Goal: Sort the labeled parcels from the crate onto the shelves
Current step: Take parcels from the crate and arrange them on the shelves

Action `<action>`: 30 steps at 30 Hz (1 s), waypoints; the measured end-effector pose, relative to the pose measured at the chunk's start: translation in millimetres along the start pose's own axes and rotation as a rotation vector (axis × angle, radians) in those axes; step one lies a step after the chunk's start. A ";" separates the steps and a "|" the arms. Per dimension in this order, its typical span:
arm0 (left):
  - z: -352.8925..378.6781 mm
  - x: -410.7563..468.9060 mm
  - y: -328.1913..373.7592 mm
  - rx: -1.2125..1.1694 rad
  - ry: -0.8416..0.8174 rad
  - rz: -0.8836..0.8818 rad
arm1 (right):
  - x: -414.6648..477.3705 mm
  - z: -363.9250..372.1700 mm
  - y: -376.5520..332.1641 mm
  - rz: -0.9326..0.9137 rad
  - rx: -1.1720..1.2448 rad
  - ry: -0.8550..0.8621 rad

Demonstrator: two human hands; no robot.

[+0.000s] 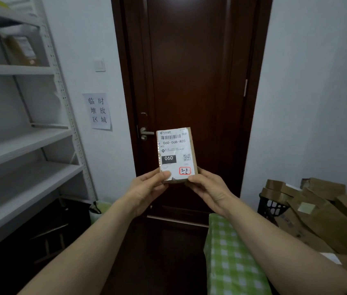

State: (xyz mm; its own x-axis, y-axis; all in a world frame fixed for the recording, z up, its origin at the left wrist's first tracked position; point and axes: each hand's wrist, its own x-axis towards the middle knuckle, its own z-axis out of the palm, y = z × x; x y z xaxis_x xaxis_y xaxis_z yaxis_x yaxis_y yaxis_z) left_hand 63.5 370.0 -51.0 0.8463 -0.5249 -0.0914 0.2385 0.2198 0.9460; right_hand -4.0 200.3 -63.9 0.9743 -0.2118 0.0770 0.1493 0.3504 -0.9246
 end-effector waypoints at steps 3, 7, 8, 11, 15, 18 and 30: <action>-6.5 -3.0 3.4 0.003 0.004 -0.001 | 1.4 6.8 2.9 0.004 0.007 -0.009; -16.1 -7.0 6.7 -0.007 -0.028 -0.009 | 1.2 14.3 4.3 0.000 -0.014 -0.021; -18.1 -8.1 7.3 -0.014 -0.032 -0.006 | 1.1 15.9 4.5 -0.002 -0.016 -0.022; -23.0 -11.7 9.5 -0.021 -0.024 0.004 | 0.5 22.1 4.1 -0.014 -0.024 -0.031; -29.7 -17.6 13.4 0.024 -0.005 0.014 | 1.5 27.1 6.5 -0.012 -0.020 -0.047; -35.1 -22.3 16.8 0.017 0.010 0.024 | 2.2 33.2 6.7 -0.007 -0.015 -0.062; -63.6 -47.3 24.0 0.040 0.090 0.086 | 1.9 65.0 18.7 0.034 0.010 -0.123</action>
State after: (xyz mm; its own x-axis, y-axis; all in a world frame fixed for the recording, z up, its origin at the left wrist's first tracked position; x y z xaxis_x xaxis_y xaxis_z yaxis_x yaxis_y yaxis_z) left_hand 59.5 452.4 -43.8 0.9024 -0.4295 -0.0355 0.1458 0.2267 0.9630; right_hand 11.7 265.8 -56.8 0.9921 -0.0858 0.0913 0.1166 0.3646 -0.9238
